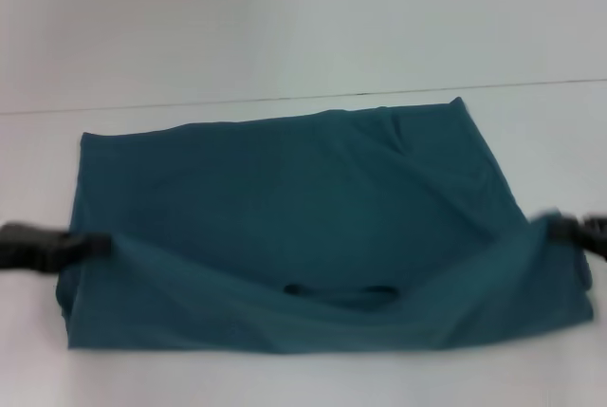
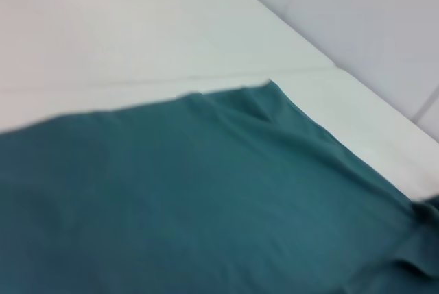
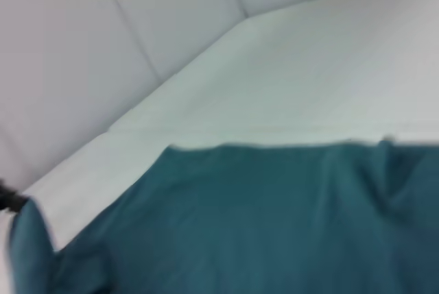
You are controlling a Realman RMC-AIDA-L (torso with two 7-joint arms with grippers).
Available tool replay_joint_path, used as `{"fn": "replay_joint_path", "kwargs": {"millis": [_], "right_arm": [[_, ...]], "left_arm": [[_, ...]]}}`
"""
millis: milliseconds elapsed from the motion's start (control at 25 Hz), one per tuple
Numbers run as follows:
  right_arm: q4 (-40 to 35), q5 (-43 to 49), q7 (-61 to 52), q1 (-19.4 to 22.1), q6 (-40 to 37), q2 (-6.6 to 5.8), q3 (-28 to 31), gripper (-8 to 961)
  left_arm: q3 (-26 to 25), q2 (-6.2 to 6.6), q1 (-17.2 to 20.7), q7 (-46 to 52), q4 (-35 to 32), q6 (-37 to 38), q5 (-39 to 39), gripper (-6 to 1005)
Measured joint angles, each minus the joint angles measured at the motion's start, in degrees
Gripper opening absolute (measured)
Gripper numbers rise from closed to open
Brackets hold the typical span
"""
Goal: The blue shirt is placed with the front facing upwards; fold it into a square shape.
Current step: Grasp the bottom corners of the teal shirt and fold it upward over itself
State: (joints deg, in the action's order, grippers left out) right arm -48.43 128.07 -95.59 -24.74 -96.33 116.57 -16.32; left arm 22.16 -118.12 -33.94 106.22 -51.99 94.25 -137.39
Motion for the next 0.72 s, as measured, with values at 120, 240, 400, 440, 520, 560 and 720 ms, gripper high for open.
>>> {"fn": "replay_joint_path", "kwargs": {"millis": [120,240,400,440,520,560,720], "right_arm": [[1.4,0.2,-1.2,-4.1,6.7,0.16,-0.5,55],[5.0,0.2,-1.4,-8.1,13.0,-0.23,-1.1,55],[10.0,0.1,-1.5,-12.5,22.8,-0.73,-3.3,56],[10.9,0.0,-1.4,-13.5,25.2,-0.57,-3.7,56],[12.2,0.0,-1.1,-15.3,29.7,-0.21,-4.0,56],[12.8,-0.1,-1.0,-16.2,31.9,-0.09,-4.2,56],[15.7,-0.9,0.1,-19.2,38.8,-0.02,-5.4,55]], "left_arm": [[0.0,0.04,-3.5,0.2,4.1,-7.0,0.0,30],[0.4,0.11,-6.8,0.9,7.3,-14.6,0.0,36],[0.7,0.84,-10.3,2.1,10.6,-23.0,0.0,43],[0.7,1.06,-11.0,2.4,11.3,-24.8,0.0,45],[0.8,1.36,-12.2,2.8,12.5,-28.1,0.0,49],[0.9,1.47,-12.7,2.9,13.2,-29.7,0.1,51],[1.5,1.34,-14.2,3.0,14.6,-35.4,0.3,59]]}}
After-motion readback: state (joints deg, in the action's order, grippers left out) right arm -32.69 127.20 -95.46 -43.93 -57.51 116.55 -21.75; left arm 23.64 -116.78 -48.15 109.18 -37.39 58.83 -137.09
